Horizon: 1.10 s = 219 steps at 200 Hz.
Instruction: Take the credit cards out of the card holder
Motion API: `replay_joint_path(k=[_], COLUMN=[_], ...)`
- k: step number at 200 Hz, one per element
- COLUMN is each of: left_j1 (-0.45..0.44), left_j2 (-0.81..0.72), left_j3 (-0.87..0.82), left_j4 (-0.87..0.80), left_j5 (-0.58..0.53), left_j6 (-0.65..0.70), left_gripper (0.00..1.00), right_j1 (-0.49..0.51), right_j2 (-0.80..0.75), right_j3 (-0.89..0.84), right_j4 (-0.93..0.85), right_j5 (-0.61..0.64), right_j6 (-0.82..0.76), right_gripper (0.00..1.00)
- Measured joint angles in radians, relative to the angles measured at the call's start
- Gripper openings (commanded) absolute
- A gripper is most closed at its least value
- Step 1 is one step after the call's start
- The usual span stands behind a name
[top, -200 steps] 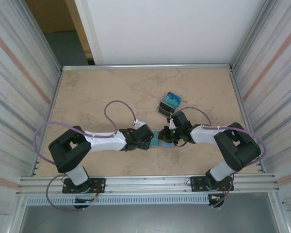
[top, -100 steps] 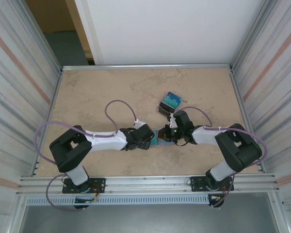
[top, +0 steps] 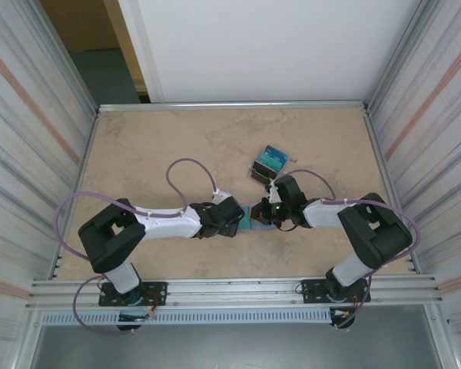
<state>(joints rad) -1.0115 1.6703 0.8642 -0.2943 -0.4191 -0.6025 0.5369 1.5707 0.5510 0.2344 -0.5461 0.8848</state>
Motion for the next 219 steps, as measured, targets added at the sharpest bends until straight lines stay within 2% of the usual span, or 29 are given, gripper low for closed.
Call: replay_joint_path(k=[83, 152, 201, 219], left_j1=[0.000, 0.000, 0.000, 0.000], left_j2=[0.000, -0.001, -0.034, -0.035], left_j3=[0.000, 0.001, 0.001, 0.003], left_j4=[0.003, 0.003, 0.026, 0.045], left_j5=[0.000, 0.000, 0.000, 0.000], left_j6=[0.000, 0.002, 0.032, 0.050], left_gripper=[0.99, 0.99, 0.99, 0.99], right_j1=[-0.027, -0.029, -0.034, -0.034], right_j2=[-0.002, -0.065, -0.075, -0.077], right_j3=[0.004, 0.040, 0.054, 0.055], right_j4=[-0.073, -0.230, -0.285, -0.290], right_j5=[0.030, 0.101, 0.109, 0.108], right_j6=[-0.048, -0.116, -0.138, -0.138], right_gripper=[0.00, 0.00, 0.00, 0.04])
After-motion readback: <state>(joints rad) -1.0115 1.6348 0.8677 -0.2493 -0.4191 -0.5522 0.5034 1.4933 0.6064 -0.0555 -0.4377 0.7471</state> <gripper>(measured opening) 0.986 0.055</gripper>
